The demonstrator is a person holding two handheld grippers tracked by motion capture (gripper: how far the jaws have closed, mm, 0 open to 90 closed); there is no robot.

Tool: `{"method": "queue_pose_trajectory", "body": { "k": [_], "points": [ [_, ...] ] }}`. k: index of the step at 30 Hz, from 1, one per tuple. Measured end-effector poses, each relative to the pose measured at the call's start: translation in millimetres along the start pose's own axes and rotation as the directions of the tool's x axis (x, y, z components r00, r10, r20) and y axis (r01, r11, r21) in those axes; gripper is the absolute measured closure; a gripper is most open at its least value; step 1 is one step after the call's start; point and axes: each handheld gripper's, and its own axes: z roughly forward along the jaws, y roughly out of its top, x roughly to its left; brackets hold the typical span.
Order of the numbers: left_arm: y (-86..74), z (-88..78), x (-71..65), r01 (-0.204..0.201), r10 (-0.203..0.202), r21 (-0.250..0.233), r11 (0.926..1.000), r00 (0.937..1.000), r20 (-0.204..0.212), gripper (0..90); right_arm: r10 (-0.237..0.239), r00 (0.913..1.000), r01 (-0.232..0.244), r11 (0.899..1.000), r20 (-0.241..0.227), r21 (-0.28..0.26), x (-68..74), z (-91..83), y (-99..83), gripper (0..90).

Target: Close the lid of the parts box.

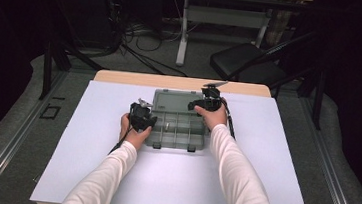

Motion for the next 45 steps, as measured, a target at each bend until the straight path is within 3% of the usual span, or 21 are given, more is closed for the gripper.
{"method": "queue_pose_trajectory", "body": {
  "k": [5,11,12,13,15,18,20,35,45],
  "points": [
    [0.2,-0.3,0.3,-0.002,0.002,0.004,1.0000,1.0000,0.004,70.1,-0.003,1.0000,0.003,1.000,-0.007,0.016,-1.4,3.5,-0.6,21.7],
    [0.2,-0.3,0.3,-0.002,0.002,0.004,1.0000,1.0000,0.004,70.1,0.032,0.9994,-0.032,0.999,-0.011,0.019,-3.5,5.2,-1.2,21.8],
    [0.1,0.0,0.1,-0.002,0.002,0.001,1.0000,1.0000,0.001,70.1,0.029,0.9995,-0.029,0.999,0.011,0.043,-3.4,3.9,-0.6,23.6],
    [0.2,-0.3,0.3,-0.002,0.002,0.005,1.0000,1.0000,0.004,70.1,0.029,0.9995,-0.029,0.999,-0.009,0.022,-3.8,5.5,-1.2,29.1],
    [0.1,0.0,0.0,-0.001,0.001,0.001,1.0000,1.0000,0.000,70.1,0.016,0.9998,-0.016,0.999,0.010,0.039,-4.3,5.6,-1.1,28.2],
    [0.1,0.0,0.0,-0.002,0.002,0.001,1.0000,1.0000,0.000,70.1,0.031,0.9995,-0.031,0.998,0.000,0.061,-5.3,5.4,-1.2,28.2],
    [0.1,0.0,0.1,-0.002,0.002,0.001,1.0000,1.0000,0.000,70.1,0.034,0.9993,-0.033,0.999,-0.018,0.036,-5.2,6.9,-2.2,28.1],
    [0.2,0.0,0.1,-0.005,0.005,0.003,1.0000,1.0000,-0.001,70.1,0.030,0.9994,-0.030,0.999,-0.016,0.023,-3.0,3.5,-1.2,30.9],
    [0.2,-0.1,0.1,-0.005,0.005,0.004,1.0000,1.0000,-0.002,70.2,0.036,0.9993,-0.036,0.999,-0.015,-0.006,-4.5,-4.2,1.0,40.0]
  ]
}}
